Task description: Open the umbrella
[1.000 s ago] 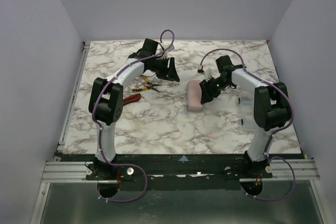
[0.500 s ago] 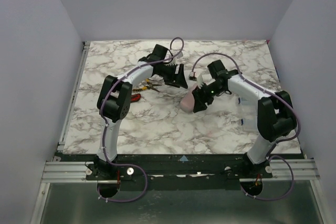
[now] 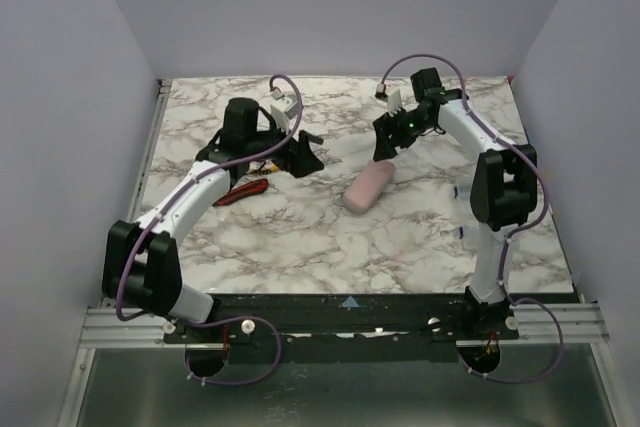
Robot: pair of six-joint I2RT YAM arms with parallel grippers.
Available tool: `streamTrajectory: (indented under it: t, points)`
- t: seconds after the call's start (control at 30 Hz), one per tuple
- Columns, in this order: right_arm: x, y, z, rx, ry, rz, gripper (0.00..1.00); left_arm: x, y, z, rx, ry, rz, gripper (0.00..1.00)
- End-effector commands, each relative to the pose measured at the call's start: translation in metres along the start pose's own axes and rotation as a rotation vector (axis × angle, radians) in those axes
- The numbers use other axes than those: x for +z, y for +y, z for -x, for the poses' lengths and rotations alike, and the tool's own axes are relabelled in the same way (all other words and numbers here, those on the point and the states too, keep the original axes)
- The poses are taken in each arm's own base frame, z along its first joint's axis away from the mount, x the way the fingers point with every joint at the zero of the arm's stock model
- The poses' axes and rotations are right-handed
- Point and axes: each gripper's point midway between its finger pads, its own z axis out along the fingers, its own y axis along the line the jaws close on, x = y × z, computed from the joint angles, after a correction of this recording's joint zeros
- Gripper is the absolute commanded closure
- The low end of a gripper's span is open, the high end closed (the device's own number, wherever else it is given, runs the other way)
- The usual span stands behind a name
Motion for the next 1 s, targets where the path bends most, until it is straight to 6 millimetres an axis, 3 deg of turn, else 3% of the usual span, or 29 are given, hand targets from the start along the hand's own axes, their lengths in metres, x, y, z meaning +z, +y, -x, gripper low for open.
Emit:
streamTrajectory:
  t: [0.0, 0.17, 0.27, 0.57, 0.8, 0.97]
  points:
    - [0.022, -0.009, -0.026, 0.056, 0.128, 0.020, 0.17, -0.002, -0.011, -0.042, 0.169, 0.002, -0.004, 0.17]
    - [0.040, -0.011, -0.053, 0.043, 0.208, 0.083, 0.18, -0.003, -0.023, -0.087, 0.308, 0.037, 0.032, 0.30]
    - [0.044, -0.004, -0.074, 0.036, 0.259, 0.131, 0.22, 0.003, -0.038, -0.099, 0.363, 0.048, 0.012, 0.42]
    - [0.030, 0.019, -0.116, -0.056, 0.335, 0.206, 0.42, 0.028, -0.072, -0.145, 0.456, 0.106, -0.067, 0.54]
    - [0.021, 0.026, -0.138, -0.062, 0.358, 0.170, 0.46, 0.043, -0.095, -0.172, 0.604, 0.110, -0.142, 0.63]
    - [0.020, 0.027, -0.138, -0.056, 0.361, 0.162, 0.50, 0.057, -0.102, -0.185, 0.649, 0.130, -0.178, 0.71]
